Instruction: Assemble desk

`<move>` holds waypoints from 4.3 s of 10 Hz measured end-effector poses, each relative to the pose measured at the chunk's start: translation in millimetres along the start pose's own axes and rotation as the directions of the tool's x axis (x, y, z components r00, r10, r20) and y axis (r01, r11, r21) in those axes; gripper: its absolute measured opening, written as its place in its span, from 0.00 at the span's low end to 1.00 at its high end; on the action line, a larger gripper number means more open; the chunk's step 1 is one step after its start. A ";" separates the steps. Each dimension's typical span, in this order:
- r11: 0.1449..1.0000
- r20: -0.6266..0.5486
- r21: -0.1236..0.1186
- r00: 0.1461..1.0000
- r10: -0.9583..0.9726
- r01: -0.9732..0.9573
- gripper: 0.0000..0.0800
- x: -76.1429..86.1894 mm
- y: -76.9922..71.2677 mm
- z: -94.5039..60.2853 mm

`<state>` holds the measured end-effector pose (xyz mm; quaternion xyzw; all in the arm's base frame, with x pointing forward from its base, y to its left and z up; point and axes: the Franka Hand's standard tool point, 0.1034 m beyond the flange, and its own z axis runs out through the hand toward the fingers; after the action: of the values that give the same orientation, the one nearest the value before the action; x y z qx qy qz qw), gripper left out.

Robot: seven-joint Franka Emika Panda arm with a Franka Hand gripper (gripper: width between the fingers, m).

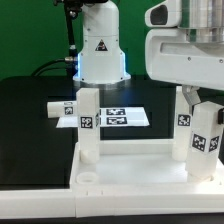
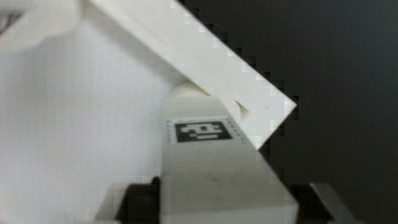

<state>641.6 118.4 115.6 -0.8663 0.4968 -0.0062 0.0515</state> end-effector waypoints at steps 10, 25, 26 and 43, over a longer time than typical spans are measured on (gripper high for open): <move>0.986 0.041 0.044 0.986 -0.164 0.163 0.78 -4.3 3.1 0.5; 0.998 0.004 0.026 0.999 -0.048 0.048 0.36 4.6 6.1 -2.0; 1.000 0.005 0.027 1.000 -0.007 0.007 0.36 5.2 6.3 -2.0; 0.640 -0.055 -0.020 0.638 -0.768 0.768 0.81 7.4 2.4 1.0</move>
Offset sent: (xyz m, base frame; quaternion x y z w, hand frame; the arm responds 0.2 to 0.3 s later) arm -0.0084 -0.0181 -0.0048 0.0644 -0.0086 0.3743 0.9250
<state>643.4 110.9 114.1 -0.9945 0.0837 -0.0541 0.0319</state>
